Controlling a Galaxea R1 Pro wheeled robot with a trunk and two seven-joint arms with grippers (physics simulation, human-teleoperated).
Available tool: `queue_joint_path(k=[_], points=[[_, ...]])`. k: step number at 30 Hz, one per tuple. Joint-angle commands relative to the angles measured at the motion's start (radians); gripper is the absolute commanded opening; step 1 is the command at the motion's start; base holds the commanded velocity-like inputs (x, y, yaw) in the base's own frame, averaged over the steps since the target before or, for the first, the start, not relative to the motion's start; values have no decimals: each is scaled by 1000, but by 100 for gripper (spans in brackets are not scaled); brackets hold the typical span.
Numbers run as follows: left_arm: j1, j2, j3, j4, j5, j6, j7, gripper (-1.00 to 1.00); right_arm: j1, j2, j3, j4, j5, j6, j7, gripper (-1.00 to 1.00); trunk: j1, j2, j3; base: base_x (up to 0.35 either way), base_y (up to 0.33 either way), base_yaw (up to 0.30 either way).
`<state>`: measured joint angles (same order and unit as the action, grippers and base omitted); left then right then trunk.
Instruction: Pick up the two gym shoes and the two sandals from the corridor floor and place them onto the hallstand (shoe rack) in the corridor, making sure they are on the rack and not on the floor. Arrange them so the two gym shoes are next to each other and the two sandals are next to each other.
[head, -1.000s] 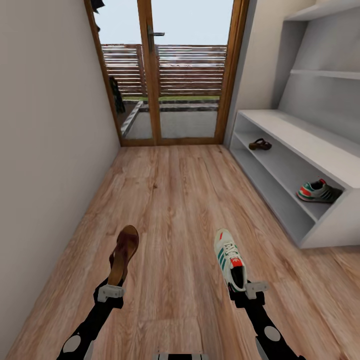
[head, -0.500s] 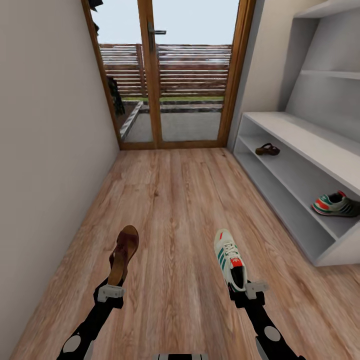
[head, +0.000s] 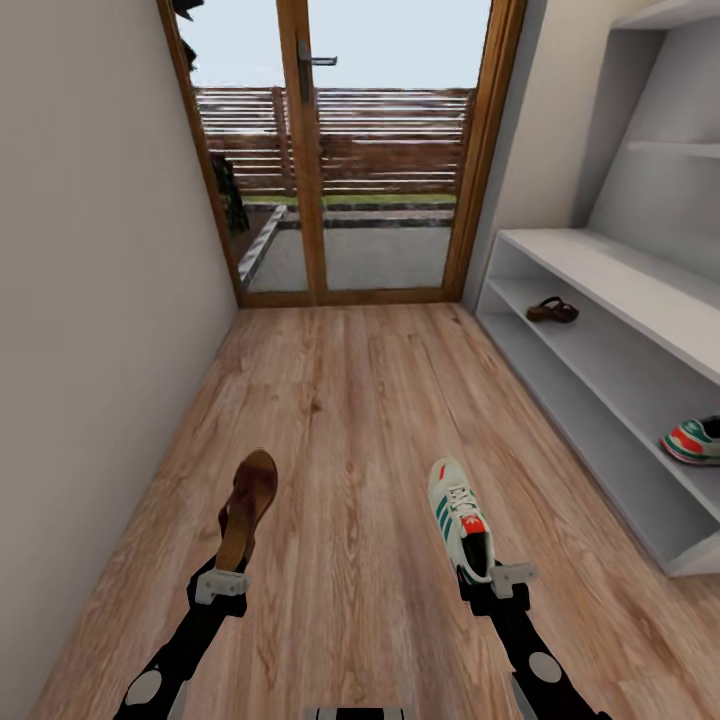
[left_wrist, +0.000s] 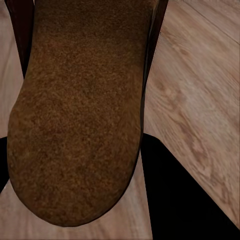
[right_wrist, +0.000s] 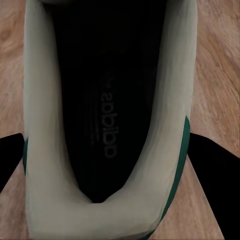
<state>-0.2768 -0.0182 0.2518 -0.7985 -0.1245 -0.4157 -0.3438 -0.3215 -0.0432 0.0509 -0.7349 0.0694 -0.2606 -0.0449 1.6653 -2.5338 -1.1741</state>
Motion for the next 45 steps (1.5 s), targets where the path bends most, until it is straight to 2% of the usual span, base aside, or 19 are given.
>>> queue_joint_path(k=[1, 25, 37, 45], points=[[-1, -2, 7, 0, -13, -6, -6, -100, 0, -1, 3, 0, 7, -2, -6, -100, 0, 0, -1, 325, 82, 0], [-1, -1, 7, -1, -12, -6, -6, -100, -1, -1, 1, 0, 7, -2, -6, -100, 0, 0, -1, 324, 81, 0], [2, -1, 14, -1, -12, -4, -5, -100, -1, -1, 2, 0, 6, -2, -6, -100, 0, 0, -1, 98, 18, 0], [2, -1, 20, -1, -12, -1, -4, -100, 0, 0, 3, 0, 7, -2, -5, -100, 0, 0, -1, 244, 1, 0]])
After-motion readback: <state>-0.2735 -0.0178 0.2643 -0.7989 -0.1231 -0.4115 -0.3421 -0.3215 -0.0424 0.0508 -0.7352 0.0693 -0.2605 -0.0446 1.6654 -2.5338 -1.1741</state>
